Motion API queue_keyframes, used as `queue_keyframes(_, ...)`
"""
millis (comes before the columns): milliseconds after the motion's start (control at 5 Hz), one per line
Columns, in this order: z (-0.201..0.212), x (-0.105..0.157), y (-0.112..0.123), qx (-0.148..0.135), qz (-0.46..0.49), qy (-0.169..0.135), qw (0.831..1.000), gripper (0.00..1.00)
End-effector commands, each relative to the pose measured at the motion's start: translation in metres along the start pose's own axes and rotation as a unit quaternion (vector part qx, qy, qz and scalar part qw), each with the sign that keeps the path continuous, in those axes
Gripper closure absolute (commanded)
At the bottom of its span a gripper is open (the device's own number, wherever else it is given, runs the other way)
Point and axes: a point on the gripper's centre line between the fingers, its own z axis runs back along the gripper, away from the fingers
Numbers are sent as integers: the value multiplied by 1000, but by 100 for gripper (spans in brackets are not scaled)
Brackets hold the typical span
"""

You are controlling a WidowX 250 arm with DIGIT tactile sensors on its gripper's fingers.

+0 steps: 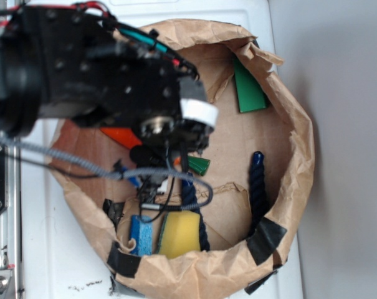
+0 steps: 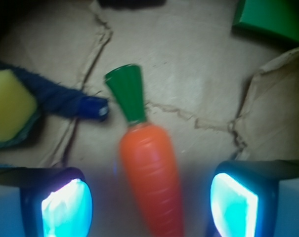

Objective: Grab the carrot.

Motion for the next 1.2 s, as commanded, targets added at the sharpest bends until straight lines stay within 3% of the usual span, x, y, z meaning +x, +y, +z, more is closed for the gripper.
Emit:
queue_keyframes(0,2,-5,9,9,-20,-34,999,0)
queue_keyframes(400,-32,-5,-2,10,-39,-32,999,0)
queue_keyframes(600,-40,2,-7,22,-21,-39,999,100)
queue_keyframes(1000,-50,12,-13,39,7,-40,998,100)
